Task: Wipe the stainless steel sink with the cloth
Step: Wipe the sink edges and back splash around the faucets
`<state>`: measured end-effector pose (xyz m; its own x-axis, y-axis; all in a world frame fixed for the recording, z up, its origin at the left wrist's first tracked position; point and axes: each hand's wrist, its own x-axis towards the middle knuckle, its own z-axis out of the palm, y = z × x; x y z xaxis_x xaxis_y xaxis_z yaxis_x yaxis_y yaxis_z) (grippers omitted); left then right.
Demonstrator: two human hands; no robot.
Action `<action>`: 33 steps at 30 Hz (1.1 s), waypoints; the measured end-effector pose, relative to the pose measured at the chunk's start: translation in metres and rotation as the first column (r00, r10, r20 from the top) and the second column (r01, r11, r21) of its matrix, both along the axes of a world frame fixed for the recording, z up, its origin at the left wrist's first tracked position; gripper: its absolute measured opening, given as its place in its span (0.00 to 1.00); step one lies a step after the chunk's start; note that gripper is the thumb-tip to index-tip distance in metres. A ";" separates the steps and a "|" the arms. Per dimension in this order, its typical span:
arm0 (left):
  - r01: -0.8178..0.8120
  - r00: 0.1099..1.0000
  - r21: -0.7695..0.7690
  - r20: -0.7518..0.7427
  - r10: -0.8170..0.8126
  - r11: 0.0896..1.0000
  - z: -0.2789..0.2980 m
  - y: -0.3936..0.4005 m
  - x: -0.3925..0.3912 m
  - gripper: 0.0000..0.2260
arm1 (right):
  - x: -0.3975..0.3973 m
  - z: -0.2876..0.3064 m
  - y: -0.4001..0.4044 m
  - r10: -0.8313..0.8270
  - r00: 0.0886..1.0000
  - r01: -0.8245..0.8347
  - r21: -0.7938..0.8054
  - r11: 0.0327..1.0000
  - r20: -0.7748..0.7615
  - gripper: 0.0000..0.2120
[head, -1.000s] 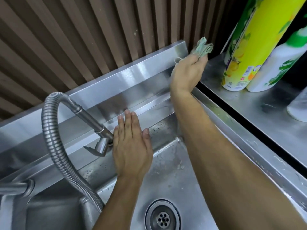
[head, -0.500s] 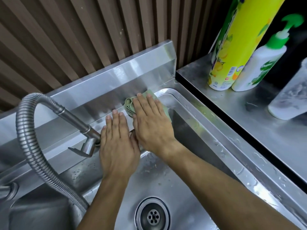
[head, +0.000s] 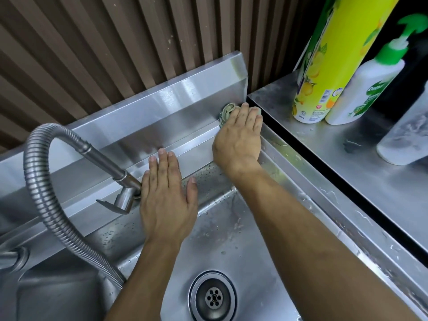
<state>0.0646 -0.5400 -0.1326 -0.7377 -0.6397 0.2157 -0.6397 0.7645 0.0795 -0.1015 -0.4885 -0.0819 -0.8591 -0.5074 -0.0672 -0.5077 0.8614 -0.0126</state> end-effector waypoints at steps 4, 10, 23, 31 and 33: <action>-0.011 0.999 0.096 -0.042 0.015 0.995 0.010 0.003 -0.007 0.30 | 0.001 -0.009 0.018 0.160 0.985 -0.164 -0.055 0.985 -0.065 0.32; 0.195 0.981 0.113 -0.035 -0.192 0.974 0.018 -0.009 -0.043 0.27 | -0.027 0.008 0.070 0.448 0.893 -0.443 0.101 0.891 -0.038 0.29; 0.202 0.979 0.032 0.001 -0.202 0.979 0.007 -0.010 -0.040 0.26 | -0.013 -0.015 0.064 0.605 0.788 -0.614 -0.071 0.786 -0.118 0.28; 0.206 0.979 0.038 -0.004 -0.206 0.978 0.006 -0.011 -0.039 0.26 | -0.032 -0.008 0.054 0.382 0.920 -0.388 -0.079 0.918 -0.084 0.28; 0.204 0.979 0.036 -0.011 -0.203 0.978 0.005 -0.012 -0.038 0.26 | -0.020 -0.010 0.041 0.251 0.963 -0.258 -0.066 0.964 -0.095 0.28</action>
